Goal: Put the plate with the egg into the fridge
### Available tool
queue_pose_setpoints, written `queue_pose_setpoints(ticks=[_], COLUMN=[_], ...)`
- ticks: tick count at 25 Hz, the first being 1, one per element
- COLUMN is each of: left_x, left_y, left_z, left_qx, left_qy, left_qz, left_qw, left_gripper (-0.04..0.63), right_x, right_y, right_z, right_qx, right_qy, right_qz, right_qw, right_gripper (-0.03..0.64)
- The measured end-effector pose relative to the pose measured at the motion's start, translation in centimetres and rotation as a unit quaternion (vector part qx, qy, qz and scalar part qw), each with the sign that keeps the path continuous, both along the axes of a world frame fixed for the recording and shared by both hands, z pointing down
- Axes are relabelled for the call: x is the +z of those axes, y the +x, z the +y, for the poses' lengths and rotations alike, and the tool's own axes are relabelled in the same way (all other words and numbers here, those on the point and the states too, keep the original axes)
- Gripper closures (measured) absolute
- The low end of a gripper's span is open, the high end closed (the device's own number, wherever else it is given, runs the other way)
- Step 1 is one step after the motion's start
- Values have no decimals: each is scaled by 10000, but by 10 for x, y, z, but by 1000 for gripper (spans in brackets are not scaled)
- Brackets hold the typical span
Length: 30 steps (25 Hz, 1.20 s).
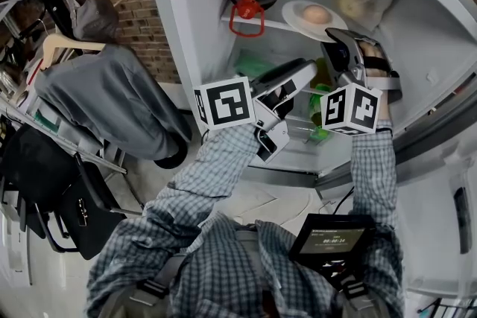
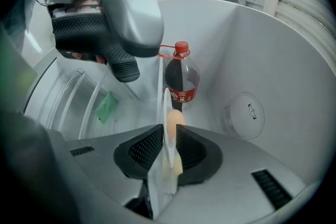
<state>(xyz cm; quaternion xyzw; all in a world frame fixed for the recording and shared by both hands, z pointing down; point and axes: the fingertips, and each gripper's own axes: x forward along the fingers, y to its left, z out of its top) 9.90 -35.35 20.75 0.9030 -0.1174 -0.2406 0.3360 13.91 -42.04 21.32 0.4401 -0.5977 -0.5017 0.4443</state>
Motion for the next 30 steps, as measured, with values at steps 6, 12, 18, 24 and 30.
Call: queue_pose_setpoints(ticks=[6,12,18,24,30], left_x=[-6,-15,-19,-21,-22], left_y=[6,15,22,29,33], left_z=[-12,-19,-27,-34,-39], left_qx=[-256,-323,-430,-420,-422], left_qy=[174,322,489,529,542], left_qz=[40,91,-4,-65,-85], left_qw=[9995,9989,9979,9977,9976], left_gripper=[453,454,457,457,459], right_x=[-2,-1,-1,6,11], right_y=[2,7,13,18,21], right_z=[5,9,15,20,23], right_qx=[-29,58,136,194,208], right_qy=[59,163,277,239,214], right_qz=[-63,-14,-52,-131,-184], right_qw=[10000,9999,9995,9994,9994], right_gripper=[555,555,555,555,555])
